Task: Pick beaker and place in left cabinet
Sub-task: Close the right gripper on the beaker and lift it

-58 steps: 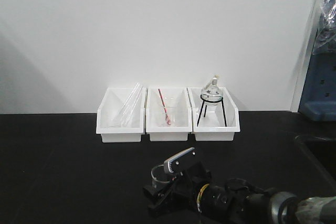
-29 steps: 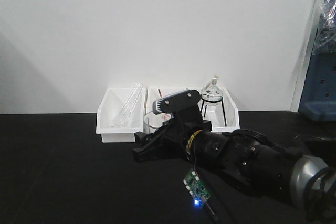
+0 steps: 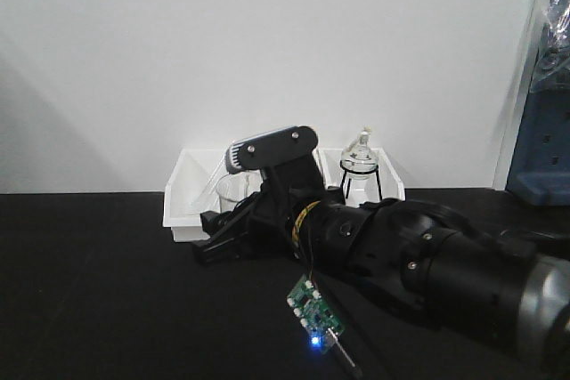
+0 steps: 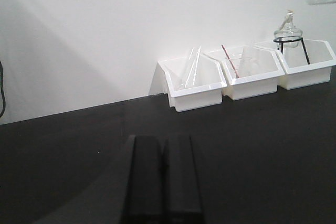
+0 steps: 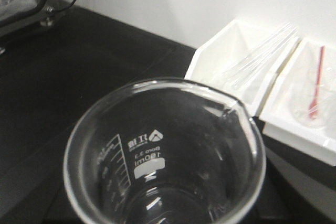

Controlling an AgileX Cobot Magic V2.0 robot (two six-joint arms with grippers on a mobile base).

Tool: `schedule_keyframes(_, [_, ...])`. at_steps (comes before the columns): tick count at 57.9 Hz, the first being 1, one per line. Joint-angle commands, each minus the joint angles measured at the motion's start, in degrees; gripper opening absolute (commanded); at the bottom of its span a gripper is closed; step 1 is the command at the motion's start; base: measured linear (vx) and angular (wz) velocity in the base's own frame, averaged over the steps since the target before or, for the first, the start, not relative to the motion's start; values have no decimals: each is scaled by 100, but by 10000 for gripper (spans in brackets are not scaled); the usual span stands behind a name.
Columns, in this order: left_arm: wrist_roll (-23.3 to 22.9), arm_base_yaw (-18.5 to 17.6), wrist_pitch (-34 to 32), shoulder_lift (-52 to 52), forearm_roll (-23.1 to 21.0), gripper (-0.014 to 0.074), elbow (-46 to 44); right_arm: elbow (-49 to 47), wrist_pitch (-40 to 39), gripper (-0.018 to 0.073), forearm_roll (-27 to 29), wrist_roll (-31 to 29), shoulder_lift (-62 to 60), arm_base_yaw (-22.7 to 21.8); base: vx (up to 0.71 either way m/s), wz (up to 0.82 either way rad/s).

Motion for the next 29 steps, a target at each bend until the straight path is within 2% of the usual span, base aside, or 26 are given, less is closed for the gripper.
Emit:
schedule_keyframes(1, [-15, -3, -428, -106, -18, 1, 90, -246, -94, -4, -38, -4, -558, -19, 0, 0])
schedule_keyframes(29, [-15, -3, -428, -106, -18, 1, 90, -224, 10, -4, -38, -4, -698, -19, 0, 0])
